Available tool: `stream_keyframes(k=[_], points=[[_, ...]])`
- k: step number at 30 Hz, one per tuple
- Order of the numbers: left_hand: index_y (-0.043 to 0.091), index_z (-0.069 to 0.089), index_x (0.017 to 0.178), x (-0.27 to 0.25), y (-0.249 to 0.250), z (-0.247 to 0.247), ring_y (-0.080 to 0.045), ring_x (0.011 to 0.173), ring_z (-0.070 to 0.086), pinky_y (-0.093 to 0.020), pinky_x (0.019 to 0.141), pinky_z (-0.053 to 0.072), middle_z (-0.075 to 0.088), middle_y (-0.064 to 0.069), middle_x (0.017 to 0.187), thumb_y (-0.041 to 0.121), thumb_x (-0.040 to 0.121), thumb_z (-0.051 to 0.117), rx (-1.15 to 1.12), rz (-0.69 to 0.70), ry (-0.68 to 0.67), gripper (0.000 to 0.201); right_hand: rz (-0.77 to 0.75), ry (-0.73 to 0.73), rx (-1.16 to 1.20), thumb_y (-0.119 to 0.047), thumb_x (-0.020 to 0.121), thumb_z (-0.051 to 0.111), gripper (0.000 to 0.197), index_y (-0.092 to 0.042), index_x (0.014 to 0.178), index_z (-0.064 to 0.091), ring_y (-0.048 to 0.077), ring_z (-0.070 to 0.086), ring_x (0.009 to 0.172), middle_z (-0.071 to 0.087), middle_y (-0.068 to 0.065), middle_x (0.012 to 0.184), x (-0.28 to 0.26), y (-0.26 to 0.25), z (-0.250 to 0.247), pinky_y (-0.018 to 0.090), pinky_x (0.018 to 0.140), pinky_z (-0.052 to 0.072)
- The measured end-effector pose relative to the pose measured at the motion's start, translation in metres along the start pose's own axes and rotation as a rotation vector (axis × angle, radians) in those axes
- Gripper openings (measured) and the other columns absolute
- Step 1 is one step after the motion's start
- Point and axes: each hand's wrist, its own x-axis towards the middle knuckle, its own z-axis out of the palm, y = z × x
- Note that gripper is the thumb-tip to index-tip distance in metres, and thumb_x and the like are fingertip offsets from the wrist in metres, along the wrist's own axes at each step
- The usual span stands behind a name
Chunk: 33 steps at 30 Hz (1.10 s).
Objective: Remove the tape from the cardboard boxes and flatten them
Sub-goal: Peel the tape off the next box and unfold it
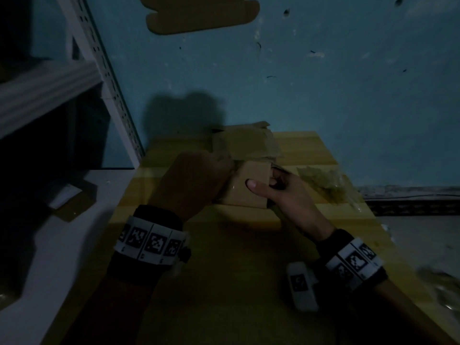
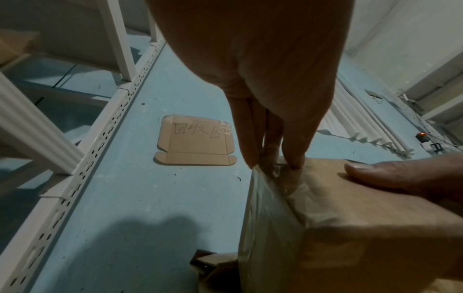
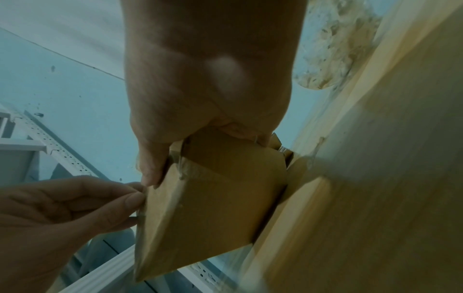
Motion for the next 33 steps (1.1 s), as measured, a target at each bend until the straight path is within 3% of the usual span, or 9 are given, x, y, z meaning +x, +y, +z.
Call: stream_keyframes(k=[2,5,10,13,15,21,25,31,33], points=[[0.007,0.07,0.076,0.0,0.001,0.0,-0.026,0.038,0.05,-0.024,0.042,0.027,0.061,-0.01,0.058,0.005,0.079,0.077,0.032,0.007,-0.024,0.008,0.003,0.009,0.015,-0.025,0.09,0.077,0.032,-0.007,0.115,0.07,0.032,0.072,0.103,0.075,0.016,0.109,0.001,0.002,0.001,0.068,0.09,0.052],[0.011,0.07,0.073,0.0,0.002,-0.001,-0.024,0.039,0.049,-0.022,0.047,0.021,0.06,-0.007,0.056,0.019,0.088,0.059,0.042,-0.012,-0.02,0.02,-0.005,0.014,0.01,-0.023,0.09,0.077,0.03,-0.009,0.115,0.071,0.031,0.073,0.1,0.075,0.014,0.107,0.002,0.003,0.001,0.064,0.086,0.054],[0.009,0.068,0.078,-0.004,0.0,0.006,-0.024,0.044,0.051,-0.023,0.047,0.029,0.06,-0.008,0.061,0.026,0.091,0.048,-0.097,-0.056,0.007,0.03,0.0,-0.005,0.004,-0.024,0.09,0.077,0.03,-0.012,0.116,0.07,0.024,0.074,0.098,0.077,0.006,0.106,0.002,0.005,0.0,0.058,0.081,0.058],[0.008,0.066,0.082,-0.004,-0.005,0.012,-0.025,0.05,0.055,-0.035,0.046,0.044,0.063,-0.009,0.064,0.029,0.094,0.047,-0.207,-0.126,0.035,0.031,-0.011,-0.021,0.0,-0.023,0.09,0.076,0.03,-0.013,0.117,0.069,0.018,0.074,0.094,0.077,0.002,0.105,0.002,0.005,-0.001,0.037,0.065,0.059],[0.008,0.066,0.08,-0.005,-0.009,0.014,-0.022,0.051,0.056,-0.038,0.048,0.046,0.063,-0.007,0.064,0.028,0.093,0.05,-0.255,-0.142,0.069,0.028,-0.024,-0.029,-0.001,-0.022,0.09,0.076,0.029,-0.012,0.116,0.068,0.016,0.074,0.093,0.076,0.002,0.104,0.002,0.005,-0.001,0.028,0.063,0.056],[0.013,0.071,0.079,-0.006,-0.013,0.017,-0.017,0.067,0.068,-0.035,0.058,0.054,0.073,-0.004,0.078,0.032,0.088,0.062,-0.378,-0.209,0.147,0.022,-0.019,-0.031,0.025,-0.023,0.09,0.076,0.031,-0.011,0.118,0.068,0.022,0.073,0.098,0.075,0.006,0.108,0.003,0.008,-0.003,0.037,0.07,0.055],[0.016,0.071,0.078,-0.007,-0.014,0.019,-0.013,0.071,0.069,-0.037,0.061,0.057,0.076,-0.001,0.085,0.027,0.085,0.067,-0.431,-0.254,0.197,0.014,-0.022,-0.033,0.023,-0.025,0.089,0.076,0.032,-0.013,0.119,0.068,0.02,0.073,0.097,0.076,0.004,0.108,0.003,0.008,-0.002,0.032,0.067,0.055],[0.019,0.07,0.078,-0.008,-0.011,0.018,-0.012,0.077,0.071,-0.039,0.064,0.059,0.074,0.001,0.084,0.03,0.082,0.064,-0.586,-0.345,0.272,0.013,-0.034,-0.039,0.06,-0.025,0.087,0.076,0.035,-0.013,0.12,0.07,0.02,0.074,0.097,0.077,0.003,0.108,0.002,0.004,-0.005,0.033,0.07,0.057],[0.018,0.071,0.079,-0.007,-0.009,0.018,-0.011,0.079,0.072,-0.039,0.066,0.06,0.074,0.001,0.084,0.032,0.082,0.064,-0.628,-0.378,0.278,0.016,-0.034,-0.042,0.068,-0.025,0.088,0.075,0.038,-0.013,0.123,0.069,0.021,0.073,0.102,0.076,0.003,0.112,0.001,0.003,-0.006,0.043,0.08,0.059]])
